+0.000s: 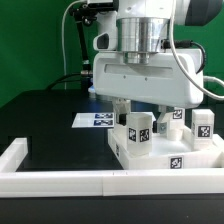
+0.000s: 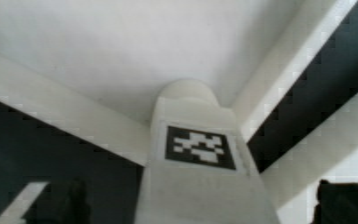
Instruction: Assemble square table
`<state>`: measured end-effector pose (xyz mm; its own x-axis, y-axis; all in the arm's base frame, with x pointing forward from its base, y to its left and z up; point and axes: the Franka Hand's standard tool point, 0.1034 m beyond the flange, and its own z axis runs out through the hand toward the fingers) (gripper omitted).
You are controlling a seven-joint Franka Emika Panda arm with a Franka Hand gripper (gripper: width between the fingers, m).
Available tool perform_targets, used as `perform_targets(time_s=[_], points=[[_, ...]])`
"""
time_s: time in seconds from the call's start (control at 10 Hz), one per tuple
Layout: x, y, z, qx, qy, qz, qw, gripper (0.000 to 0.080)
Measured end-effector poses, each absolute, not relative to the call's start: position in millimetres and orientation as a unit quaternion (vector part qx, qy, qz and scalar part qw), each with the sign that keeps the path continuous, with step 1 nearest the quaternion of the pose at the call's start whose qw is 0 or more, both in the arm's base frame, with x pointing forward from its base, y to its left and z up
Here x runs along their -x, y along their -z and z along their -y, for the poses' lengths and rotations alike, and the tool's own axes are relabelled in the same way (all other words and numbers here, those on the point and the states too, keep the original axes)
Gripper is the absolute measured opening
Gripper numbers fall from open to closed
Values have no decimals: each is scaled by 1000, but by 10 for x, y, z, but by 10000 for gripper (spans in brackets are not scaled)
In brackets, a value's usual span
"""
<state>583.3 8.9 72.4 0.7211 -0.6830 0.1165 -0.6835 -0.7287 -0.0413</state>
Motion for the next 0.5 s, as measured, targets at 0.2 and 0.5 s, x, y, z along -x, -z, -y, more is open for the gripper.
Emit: perform_targets(time_s=[0.2, 0.5], points=[[-5860, -740, -64, -962, -70, 263, 8, 648], [-5859, -735, -44, -986, -69, 154, 16, 649]])
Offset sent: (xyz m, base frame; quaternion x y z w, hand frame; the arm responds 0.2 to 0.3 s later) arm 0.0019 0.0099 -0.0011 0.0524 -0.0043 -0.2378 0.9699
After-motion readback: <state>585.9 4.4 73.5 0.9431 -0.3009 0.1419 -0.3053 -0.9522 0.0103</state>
